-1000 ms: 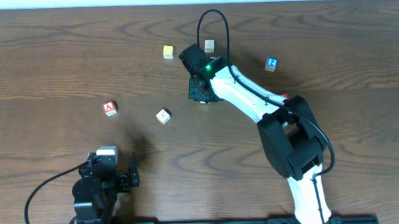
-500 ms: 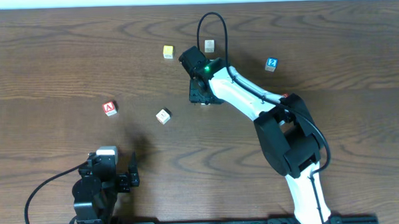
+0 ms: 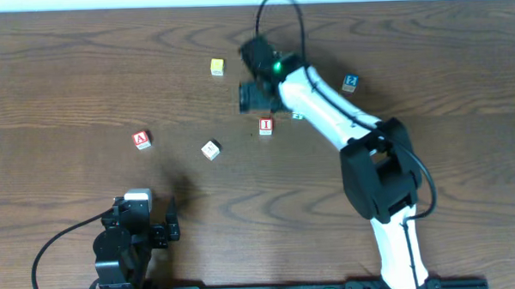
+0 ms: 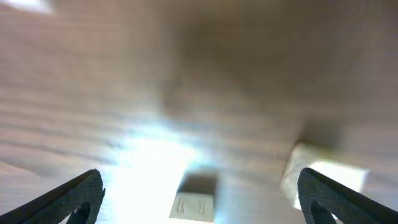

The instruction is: Spell out Ai2

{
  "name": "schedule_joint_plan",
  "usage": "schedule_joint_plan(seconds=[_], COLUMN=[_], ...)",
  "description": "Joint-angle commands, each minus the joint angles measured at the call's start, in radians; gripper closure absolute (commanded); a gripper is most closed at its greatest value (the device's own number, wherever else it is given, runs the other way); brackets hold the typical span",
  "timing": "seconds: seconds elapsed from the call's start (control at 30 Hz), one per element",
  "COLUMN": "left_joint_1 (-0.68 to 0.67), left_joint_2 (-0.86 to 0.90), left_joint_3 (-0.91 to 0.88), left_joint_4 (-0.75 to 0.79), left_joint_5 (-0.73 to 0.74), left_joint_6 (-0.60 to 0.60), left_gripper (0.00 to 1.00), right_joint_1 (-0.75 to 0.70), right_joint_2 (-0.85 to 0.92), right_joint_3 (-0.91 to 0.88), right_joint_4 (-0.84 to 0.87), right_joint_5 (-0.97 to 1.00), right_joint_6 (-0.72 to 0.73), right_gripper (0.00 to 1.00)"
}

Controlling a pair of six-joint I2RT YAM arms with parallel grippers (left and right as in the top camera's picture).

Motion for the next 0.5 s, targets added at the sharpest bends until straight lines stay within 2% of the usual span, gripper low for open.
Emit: schedule_joint_plan(seconds=[0.0, 0.07, 0.2, 0.37, 0.47], left_joint_1=[0.002, 0.002, 0.002, 0.002, 0.002], left_joint_2=[-0.006, -0.006, -0.006, -0.006, -0.006], left_joint_3=[-0.007, -0.007, -0.007, -0.007, -0.007], left_joint_4=[0.0, 0.0, 0.0, 0.0, 0.0], left_joint_5=[-0.001, -0.001, -0.001, -0.001, -0.001], left_joint_6=[0.011, 0.011, 0.011, 0.011, 0.011], left_gripper=[0.05, 0.05, 0.05, 0.05, 0.05], right_joint_1=[-0.06, -0.095, -0.181, -0.308, -0.37], right_joint_2=[0.0, 0.0, 0.0, 0.015, 0.045], right_joint_3=[0.147, 0.208, 0.269, 0.268, 0.268], right_joint_4=[-0.031, -0.036, -0.034, -0.059, -0.08], right_joint_5=[0.011, 0.011, 0.03, 0.048, 0.034], right_joint_6=[-0.135, -0.196, -0.219, -0.129, -0.125], right_gripper=[0.01, 0.01, 0.01, 0.01, 0.02])
